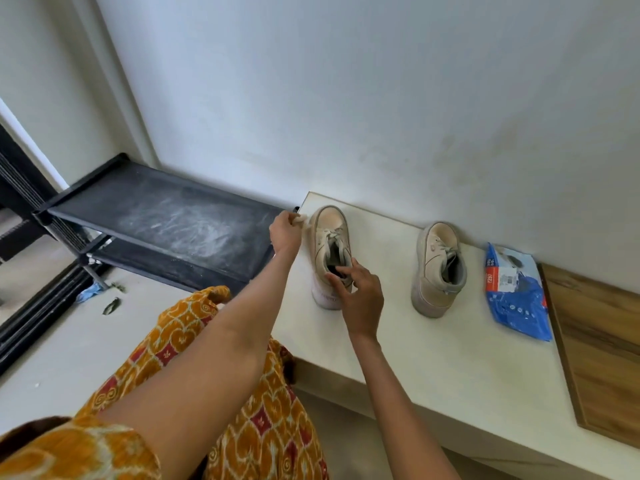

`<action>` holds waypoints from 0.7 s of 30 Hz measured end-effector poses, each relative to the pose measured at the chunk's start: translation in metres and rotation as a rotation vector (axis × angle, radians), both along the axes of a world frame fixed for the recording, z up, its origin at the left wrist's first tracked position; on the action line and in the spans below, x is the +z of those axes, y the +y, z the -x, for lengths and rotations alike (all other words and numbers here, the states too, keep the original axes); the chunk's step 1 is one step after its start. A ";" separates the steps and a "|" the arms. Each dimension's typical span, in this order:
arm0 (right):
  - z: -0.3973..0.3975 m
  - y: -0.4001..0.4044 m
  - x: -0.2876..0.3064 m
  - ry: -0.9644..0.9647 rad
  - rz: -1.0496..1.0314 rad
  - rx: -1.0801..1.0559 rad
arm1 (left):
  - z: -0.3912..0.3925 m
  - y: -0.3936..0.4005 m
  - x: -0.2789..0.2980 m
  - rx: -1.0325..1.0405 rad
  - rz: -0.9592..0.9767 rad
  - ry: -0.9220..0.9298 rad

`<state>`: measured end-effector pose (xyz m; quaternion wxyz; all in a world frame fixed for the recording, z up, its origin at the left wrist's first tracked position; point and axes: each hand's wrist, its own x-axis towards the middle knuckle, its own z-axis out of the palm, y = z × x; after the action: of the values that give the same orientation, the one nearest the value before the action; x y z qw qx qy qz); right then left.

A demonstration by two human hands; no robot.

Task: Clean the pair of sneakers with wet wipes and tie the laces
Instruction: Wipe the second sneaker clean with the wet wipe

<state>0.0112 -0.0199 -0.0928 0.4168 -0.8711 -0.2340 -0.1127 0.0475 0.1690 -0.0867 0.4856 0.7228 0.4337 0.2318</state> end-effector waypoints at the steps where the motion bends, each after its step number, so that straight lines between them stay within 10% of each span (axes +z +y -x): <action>1: 0.000 0.002 -0.001 -0.002 0.004 0.000 | -0.001 -0.003 -0.004 -0.062 -0.023 0.015; 21: 0.013 0.009 0.016 0.133 0.117 -0.049 | 0.098 -0.051 -0.009 -0.506 -0.173 0.168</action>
<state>-0.0020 -0.0108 -0.0768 0.3768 -0.9050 -0.1906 -0.0509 -0.0503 0.1181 -0.0959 0.4267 0.8637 0.2566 0.0785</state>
